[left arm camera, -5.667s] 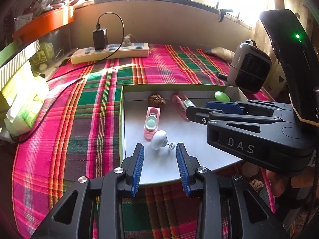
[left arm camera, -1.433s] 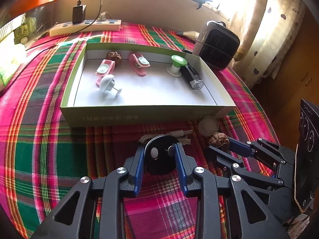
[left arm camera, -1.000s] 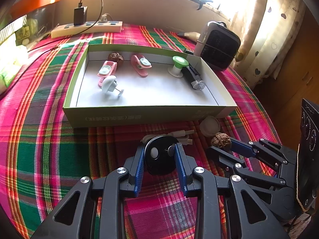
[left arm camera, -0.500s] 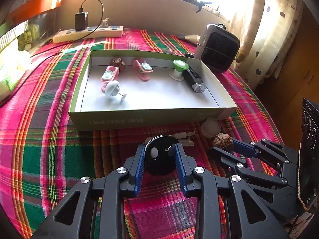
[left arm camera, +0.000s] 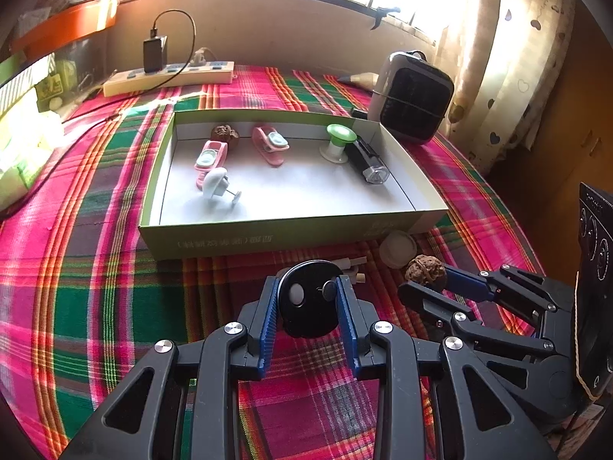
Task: Organize objects
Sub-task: 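Close the right tool on the walnut and lift it while the left tool lifts the black disc, then carry the walnut with the right tool into the tray while the left tool carries the black disc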
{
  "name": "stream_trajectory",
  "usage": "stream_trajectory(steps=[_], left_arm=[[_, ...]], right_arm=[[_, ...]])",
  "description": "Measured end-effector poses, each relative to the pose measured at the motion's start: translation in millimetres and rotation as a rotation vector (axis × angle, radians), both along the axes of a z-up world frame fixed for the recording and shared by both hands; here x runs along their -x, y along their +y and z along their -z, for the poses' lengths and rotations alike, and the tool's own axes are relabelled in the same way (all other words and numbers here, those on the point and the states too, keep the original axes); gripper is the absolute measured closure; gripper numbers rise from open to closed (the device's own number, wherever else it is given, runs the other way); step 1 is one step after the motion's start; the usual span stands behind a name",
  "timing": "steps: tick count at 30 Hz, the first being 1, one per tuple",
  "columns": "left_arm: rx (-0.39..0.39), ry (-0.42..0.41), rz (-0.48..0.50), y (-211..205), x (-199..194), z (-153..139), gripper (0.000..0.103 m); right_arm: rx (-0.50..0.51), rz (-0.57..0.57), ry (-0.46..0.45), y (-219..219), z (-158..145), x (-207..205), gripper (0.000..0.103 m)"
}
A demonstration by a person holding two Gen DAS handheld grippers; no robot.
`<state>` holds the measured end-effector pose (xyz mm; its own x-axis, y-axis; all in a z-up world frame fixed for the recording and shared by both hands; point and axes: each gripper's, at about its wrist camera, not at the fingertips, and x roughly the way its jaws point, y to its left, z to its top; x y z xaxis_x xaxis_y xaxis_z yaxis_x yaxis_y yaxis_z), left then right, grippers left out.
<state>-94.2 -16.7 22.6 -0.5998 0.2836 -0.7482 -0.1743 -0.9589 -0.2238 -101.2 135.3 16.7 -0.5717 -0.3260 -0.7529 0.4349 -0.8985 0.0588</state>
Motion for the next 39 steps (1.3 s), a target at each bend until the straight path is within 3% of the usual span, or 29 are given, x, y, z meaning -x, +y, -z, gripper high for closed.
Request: stream_trajectory(steps=[20, 39], left_arm=[[0.010, 0.064, -0.007, -5, -1, -25, 0.076], [0.012, 0.067, -0.020, -15, 34, -30, 0.076]], right_arm=[[0.047, 0.012, 0.049, 3, -25, 6, 0.073], [0.046, -0.004, 0.059, -10, -37, 45, 0.073]])
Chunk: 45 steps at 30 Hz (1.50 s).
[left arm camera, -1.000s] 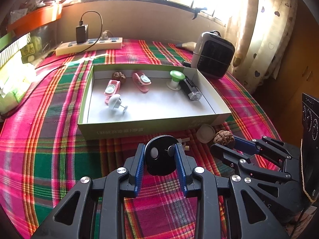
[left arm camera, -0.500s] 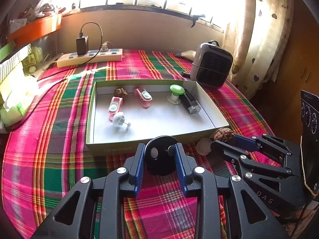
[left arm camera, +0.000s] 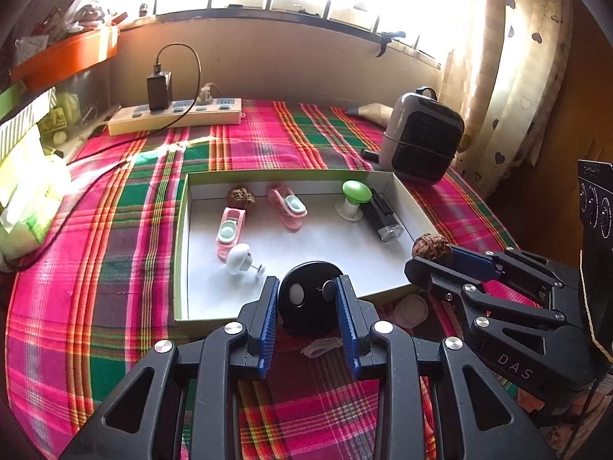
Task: Organize objects
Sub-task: 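Carry the walnut with the right tool into the tray while the left tool carries the black disc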
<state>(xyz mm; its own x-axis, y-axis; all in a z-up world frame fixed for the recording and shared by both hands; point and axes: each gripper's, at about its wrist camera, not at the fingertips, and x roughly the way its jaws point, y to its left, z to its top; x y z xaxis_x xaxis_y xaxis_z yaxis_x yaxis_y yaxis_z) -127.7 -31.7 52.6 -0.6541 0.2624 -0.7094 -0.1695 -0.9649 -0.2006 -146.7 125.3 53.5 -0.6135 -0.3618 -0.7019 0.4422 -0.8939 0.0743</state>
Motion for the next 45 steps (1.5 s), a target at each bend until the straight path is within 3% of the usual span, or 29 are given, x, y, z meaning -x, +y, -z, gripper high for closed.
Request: stream_trajectory(steps=[24, 45], left_arm=[[0.033, -0.062, 0.013, -8, 59, 26, 0.076], [0.068, -0.068, 0.032, -3, 74, 30, 0.076]], right_arm=[[-0.100, -0.063, -0.044, -43, 23, 83, 0.073], [-0.165, -0.104, -0.047, -71, 35, 111, 0.073]])
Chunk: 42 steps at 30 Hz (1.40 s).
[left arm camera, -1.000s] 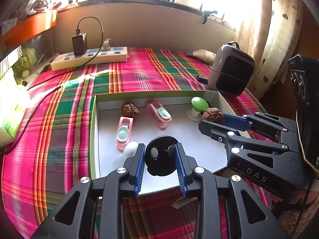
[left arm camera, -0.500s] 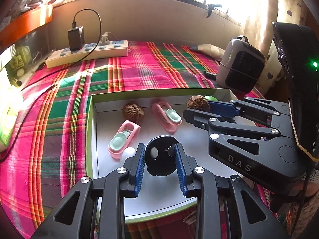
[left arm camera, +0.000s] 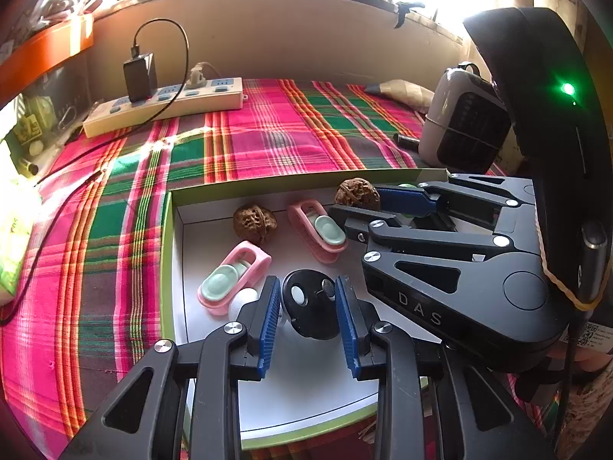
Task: Organize objects
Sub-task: 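Carry the walnut with the right tool into the tray while the left tool carries the black disc, then open the right tool to drop the walnut while the left tool lowers and releases the black disc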
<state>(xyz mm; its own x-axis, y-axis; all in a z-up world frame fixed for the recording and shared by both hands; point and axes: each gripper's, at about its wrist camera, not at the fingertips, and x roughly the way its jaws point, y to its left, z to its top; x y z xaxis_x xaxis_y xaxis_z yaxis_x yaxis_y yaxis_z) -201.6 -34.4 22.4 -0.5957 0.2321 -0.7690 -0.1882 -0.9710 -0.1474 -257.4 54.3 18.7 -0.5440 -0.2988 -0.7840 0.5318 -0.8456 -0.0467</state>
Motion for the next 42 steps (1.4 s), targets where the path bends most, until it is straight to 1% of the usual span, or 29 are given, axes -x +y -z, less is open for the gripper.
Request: stream_trajectory(steps=[13, 30, 36, 40, 42], left_arm=[[0.007, 0.007, 0.003, 0.4, -0.5, 0.0, 0.076], [0.017, 0.005, -0.001, 0.8, -3.0, 0.2, 0.075], [0.019, -0.003, -0.009, -1.2, -3.5, 0.9, 0.071], [0.021, -0.004, -0.016, -2.4, -4.2, 0.3, 0.069], [0.021, -0.006, -0.018, -2.3, -4.9, 0.5, 0.068]], right_arm=[[-0.012, -0.006, -0.023, -4.1, 3.3, 3.5, 0.073], [-0.015, 0.008, -0.026, -4.1, 3.9, 2.9, 0.072], [-0.007, 0.015, -0.027, -3.4, 2.6, 1.2, 0.072], [0.004, 0.017, -0.022, -1.5, 0.2, -1.3, 0.065], [0.008, 0.020, -0.020, -0.4, -1.3, -2.3, 0.065]])
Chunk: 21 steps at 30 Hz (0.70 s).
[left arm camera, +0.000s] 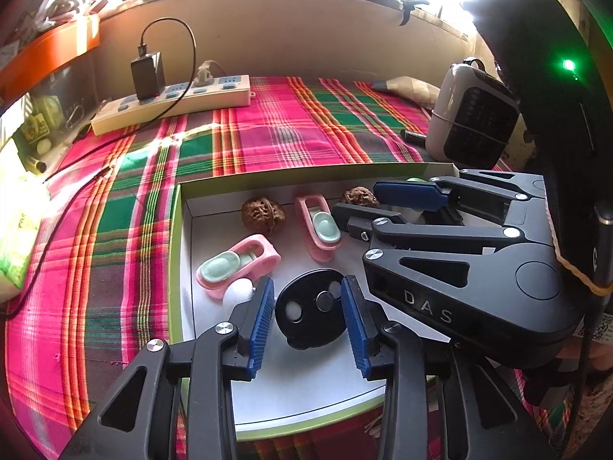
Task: Organize objects
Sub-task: 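Open the right tool to drop the walnut while the left tool lowers and releases the black disc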
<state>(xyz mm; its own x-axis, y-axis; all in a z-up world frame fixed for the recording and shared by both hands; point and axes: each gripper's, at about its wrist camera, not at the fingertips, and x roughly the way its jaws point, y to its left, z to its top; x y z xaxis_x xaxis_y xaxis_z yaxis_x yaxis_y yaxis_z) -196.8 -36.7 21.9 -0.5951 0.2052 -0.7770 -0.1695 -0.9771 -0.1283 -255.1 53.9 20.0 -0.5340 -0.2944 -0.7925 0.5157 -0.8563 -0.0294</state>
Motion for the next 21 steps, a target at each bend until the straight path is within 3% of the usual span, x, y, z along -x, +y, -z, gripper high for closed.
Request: stream_trajectory(steps=[21], left_arm=[[0.009, 0.022, -0.026, -1, -18, -10, 0.065]], right_arm=[[0.052, 0.042, 0.010, 15, -12, -20, 0.059]])
